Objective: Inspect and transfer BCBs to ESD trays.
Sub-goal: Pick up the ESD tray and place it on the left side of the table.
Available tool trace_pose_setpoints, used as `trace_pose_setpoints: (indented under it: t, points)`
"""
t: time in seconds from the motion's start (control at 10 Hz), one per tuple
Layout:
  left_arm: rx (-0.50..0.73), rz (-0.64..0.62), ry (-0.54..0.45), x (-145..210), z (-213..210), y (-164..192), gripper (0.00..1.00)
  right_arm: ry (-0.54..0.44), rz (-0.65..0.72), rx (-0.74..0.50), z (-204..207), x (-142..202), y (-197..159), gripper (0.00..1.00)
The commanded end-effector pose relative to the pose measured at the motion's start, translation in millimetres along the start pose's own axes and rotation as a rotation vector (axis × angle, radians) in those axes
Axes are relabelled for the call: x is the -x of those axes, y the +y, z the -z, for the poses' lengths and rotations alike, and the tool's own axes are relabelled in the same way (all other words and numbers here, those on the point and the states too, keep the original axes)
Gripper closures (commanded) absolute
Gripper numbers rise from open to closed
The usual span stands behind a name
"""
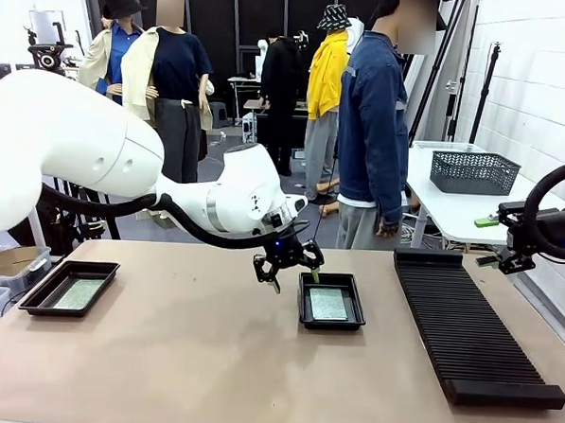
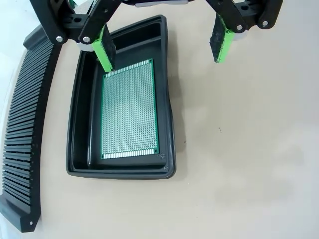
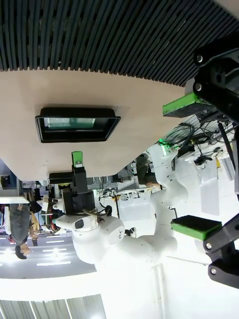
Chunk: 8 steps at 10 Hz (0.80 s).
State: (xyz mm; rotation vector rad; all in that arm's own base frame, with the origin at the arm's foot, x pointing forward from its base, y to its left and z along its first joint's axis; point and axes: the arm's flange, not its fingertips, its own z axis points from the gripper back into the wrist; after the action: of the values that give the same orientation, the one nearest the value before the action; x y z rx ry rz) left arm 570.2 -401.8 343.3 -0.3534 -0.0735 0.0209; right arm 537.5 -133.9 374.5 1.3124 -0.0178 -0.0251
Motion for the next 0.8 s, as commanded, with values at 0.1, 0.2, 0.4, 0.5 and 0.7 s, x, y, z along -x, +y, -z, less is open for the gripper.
trace_pose_setpoints:
  t: [0.1,0.2,0.4,0.5,0.7]
  points:
    - [-0.032,-0.035,0.021,-8.0,12.2,-5.8,0.00,-0.011,0.012,0.011,2.2,1.7,2.0,0.00]
    - [-0.029,-0.034,0.030,-8.2,16.1,-4.9,0.00,-0.011,0.012,0.011,2.2,1.7,2.0,0.00]
    - [-0.027,-0.031,0.041,-6.5,21.4,-5.4,0.00,-0.011,0.012,0.011,2.2,1.7,2.0,0.00]
    - [-0.029,-0.030,0.048,-6.5,24.0,-5.7,0.00,-0.011,0.012,0.011,2.2,1.7,2.0,0.00]
    - [-0.027,-0.016,0.060,-6.8,27.2,-7.0,0.12,-0.011,0.012,0.011,2.2,1.7,2.0,0.00]
